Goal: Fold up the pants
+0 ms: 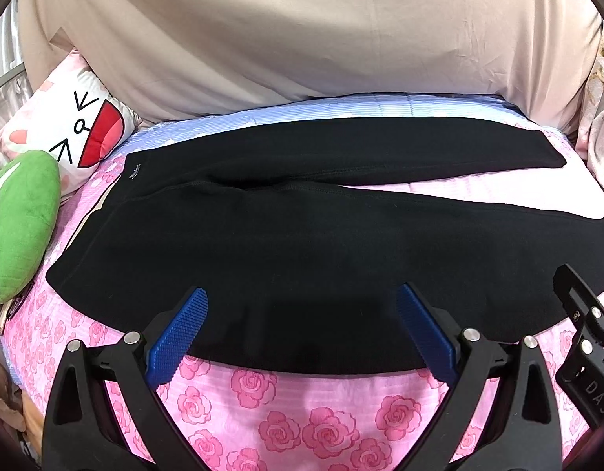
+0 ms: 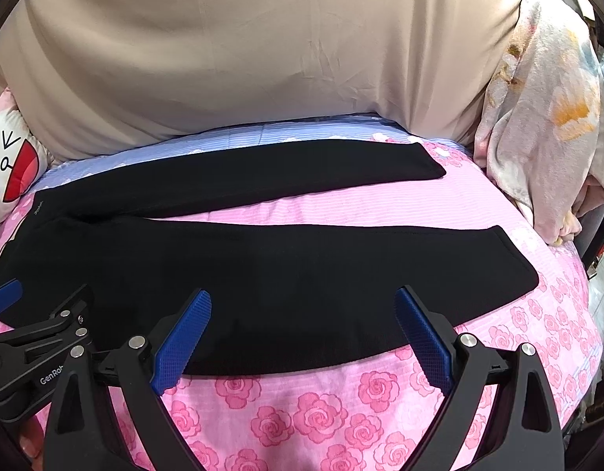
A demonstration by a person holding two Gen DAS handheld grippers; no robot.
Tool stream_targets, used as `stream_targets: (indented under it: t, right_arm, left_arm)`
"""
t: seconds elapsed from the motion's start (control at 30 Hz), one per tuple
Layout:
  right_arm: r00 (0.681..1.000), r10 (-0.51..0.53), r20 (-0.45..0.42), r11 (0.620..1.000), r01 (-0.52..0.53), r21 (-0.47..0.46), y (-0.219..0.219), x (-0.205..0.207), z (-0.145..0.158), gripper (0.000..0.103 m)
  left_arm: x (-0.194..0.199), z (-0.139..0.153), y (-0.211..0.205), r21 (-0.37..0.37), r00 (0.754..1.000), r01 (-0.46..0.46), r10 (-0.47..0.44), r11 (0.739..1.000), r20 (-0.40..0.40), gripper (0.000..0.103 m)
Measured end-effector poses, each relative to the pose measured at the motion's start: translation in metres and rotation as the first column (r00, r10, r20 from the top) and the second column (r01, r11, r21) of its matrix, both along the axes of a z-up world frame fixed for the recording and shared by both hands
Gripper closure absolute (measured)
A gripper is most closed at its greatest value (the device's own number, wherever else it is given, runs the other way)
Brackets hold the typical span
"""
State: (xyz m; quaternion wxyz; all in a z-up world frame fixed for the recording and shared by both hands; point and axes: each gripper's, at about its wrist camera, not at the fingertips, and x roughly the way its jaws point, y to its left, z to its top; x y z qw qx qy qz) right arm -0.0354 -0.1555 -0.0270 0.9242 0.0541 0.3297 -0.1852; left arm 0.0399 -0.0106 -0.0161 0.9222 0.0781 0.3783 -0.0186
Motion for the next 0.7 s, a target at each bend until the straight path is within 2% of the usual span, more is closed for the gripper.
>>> stream_targets:
  t: [0.7]
  right_arm:
    - [1.000, 0.010, -0.008, 1.000, -0.010, 0.009, -0.002, 0.014, -0.004, 0.010]
  left_arm:
    - [0.013, -0.002, -0.001, 0.009, 1.000, -0.007, 0.007, 1.000, -0.010, 0.008]
